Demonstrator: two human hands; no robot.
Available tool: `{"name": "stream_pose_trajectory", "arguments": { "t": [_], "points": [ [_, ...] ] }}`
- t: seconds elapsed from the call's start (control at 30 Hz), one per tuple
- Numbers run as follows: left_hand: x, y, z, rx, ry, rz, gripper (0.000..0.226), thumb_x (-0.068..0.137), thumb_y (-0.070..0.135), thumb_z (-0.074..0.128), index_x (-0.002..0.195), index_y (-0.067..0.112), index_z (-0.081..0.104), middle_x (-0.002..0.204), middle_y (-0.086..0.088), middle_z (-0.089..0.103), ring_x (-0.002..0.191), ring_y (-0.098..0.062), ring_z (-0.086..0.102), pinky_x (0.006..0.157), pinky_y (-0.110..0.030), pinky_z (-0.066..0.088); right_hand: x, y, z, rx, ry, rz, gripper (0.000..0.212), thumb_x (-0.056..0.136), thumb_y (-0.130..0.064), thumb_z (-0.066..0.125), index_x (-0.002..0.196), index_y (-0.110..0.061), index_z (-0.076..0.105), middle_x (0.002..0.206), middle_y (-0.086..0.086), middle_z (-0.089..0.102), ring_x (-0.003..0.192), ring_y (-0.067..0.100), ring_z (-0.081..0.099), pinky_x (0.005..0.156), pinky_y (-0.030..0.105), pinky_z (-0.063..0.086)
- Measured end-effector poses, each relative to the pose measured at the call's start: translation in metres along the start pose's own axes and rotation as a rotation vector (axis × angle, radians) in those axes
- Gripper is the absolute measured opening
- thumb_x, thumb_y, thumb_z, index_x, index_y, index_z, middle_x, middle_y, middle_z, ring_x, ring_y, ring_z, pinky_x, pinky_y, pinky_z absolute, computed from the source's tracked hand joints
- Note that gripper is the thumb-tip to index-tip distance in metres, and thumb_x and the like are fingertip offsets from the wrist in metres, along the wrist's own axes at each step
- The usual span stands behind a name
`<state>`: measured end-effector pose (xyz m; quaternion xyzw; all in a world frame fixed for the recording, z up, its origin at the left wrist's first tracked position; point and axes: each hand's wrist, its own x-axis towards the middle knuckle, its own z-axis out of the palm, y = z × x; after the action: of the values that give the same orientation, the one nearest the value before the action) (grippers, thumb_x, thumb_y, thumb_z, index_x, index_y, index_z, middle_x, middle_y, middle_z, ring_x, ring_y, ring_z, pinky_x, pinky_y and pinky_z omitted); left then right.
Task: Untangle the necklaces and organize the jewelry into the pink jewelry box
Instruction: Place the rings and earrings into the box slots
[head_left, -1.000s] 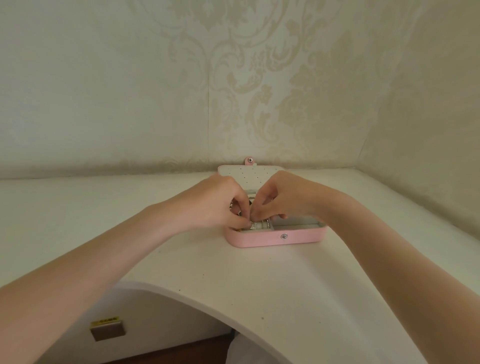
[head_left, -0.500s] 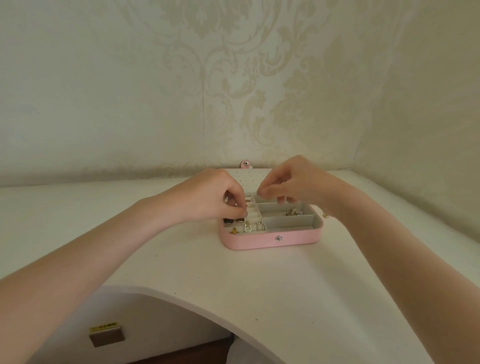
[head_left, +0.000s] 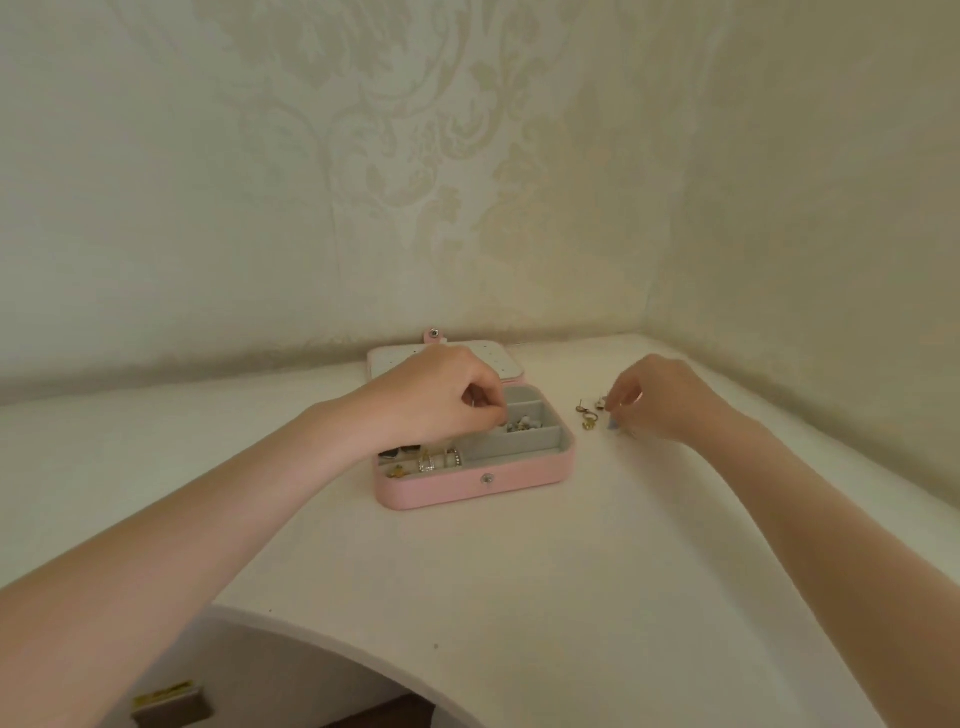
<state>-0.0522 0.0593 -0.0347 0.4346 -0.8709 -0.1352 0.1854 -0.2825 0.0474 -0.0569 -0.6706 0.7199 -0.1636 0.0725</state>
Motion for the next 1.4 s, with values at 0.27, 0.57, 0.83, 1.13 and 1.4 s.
{"name": "stream_pose_trajectory", "arguments": {
  "t": [0.27,0.57,0.83,1.13,1.4],
  "points": [
    [0.005,0.004,0.001,-0.003,-0.001,-0.013,0.013,0.087,0.024,0.061,0.086,0.017,0.073,0.084,0.007,0.07,0.068,0.008,0.052,0.087,-0.011,0.031,-0.001,0.005,-0.002,0.238,0.011,-0.002,0.011,0.075,0.003,0.066,0.074,-0.006,0.073,0.058,-0.001,0.061,0.041,-0.002,0.052,0.045,0.005,0.037],
    [0.01,0.013,0.005,-0.349,0.152,-0.099,0.012,0.082,0.028,0.069,0.094,0.028,0.066,0.084,0.015,0.066,0.079,-0.001,0.062,0.075,-0.01,0.04,-0.022,-0.038,-0.031,0.862,-0.2,-0.091,0.013,0.078,0.004,0.068,0.082,-0.008,0.066,0.07,0.005,0.066,0.06,0.01,0.06,0.06,0.017,0.051],
    [0.008,0.012,0.005,-0.872,0.071,-0.246,0.014,0.084,0.009,0.067,0.095,0.017,0.063,0.077,0.001,0.074,0.073,-0.006,0.069,0.07,-0.016,0.055,-0.025,-0.058,-0.025,0.936,-0.232,-0.178,0.013,0.079,0.004,0.067,0.084,-0.009,0.067,0.064,-0.001,0.064,0.056,0.006,0.058,0.056,0.013,0.047],
    [0.012,0.015,0.008,-0.823,0.044,-0.235,0.01,0.091,0.003,0.055,0.09,0.004,0.065,0.073,0.0,0.073,0.067,-0.004,0.069,0.063,-0.013,0.053,-0.022,-0.044,-0.022,0.944,-0.201,-0.12,0.011,0.08,0.003,0.067,0.083,-0.009,0.068,0.068,0.001,0.063,0.055,0.007,0.056,0.06,0.016,0.05],
    [0.016,0.014,0.011,-0.832,0.019,-0.264,0.007,0.086,0.006,0.063,0.089,0.008,0.069,0.076,0.001,0.073,0.069,-0.002,0.068,0.064,-0.012,0.053,-0.02,-0.04,-0.018,1.029,-0.239,-0.117,0.006,0.082,0.0,0.066,0.083,-0.006,0.066,0.068,0.005,0.064,0.056,0.01,0.058,0.052,0.015,0.046]
  ]
}}
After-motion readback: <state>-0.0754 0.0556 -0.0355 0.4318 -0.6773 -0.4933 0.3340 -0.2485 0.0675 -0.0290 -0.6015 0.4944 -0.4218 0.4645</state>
